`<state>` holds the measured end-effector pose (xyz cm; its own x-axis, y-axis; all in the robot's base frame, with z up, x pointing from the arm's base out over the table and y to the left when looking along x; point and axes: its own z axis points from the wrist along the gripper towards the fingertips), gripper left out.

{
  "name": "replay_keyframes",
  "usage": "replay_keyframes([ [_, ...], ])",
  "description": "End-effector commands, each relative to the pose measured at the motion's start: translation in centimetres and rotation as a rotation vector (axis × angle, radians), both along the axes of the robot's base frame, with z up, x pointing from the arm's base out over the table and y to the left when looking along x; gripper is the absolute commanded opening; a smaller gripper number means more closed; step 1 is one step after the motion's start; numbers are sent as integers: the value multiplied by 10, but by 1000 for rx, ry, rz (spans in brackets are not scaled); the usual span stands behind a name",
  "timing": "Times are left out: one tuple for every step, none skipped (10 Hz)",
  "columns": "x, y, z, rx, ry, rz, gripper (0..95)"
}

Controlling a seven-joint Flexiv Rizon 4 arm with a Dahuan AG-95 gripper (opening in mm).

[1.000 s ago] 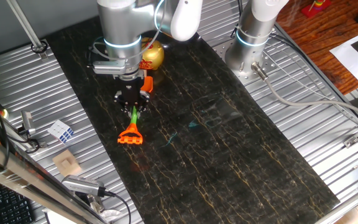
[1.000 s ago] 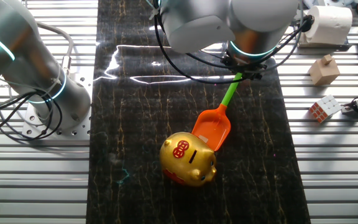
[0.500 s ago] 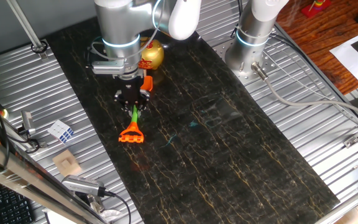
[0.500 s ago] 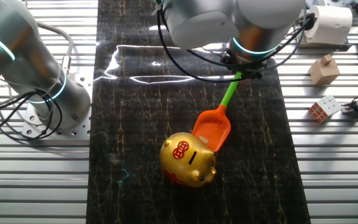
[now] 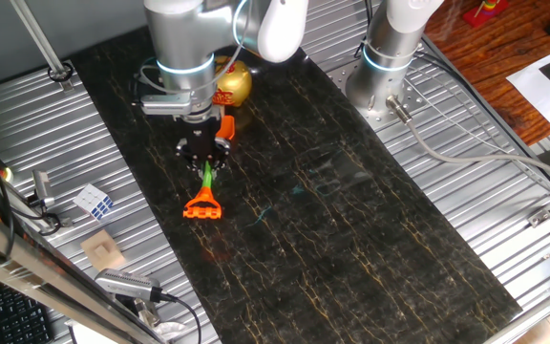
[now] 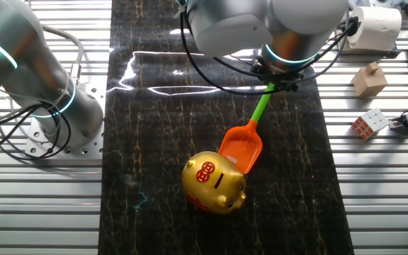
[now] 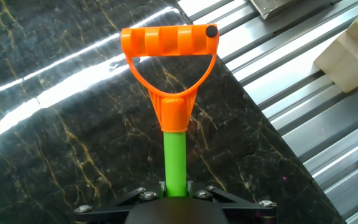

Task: Use a shovel to scoop up an object

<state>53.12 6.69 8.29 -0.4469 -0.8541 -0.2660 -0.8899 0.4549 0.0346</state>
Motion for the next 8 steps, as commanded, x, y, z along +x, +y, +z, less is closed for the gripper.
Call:
replay_keyframes([
  [0, 0, 1, 3, 2, 0, 0],
  [0, 0, 1, 4, 3, 0, 0],
  [0, 0, 1, 3, 3, 0, 0],
  [0, 0, 1, 1, 5, -5, 0],
  [1, 1, 0, -3, 9, -9, 0],
  [3, 3, -1, -18, 15, -13, 0],
  [4, 5, -3, -19, 18, -17, 0],
  [7, 7, -4, -22, 23, -25, 0],
])
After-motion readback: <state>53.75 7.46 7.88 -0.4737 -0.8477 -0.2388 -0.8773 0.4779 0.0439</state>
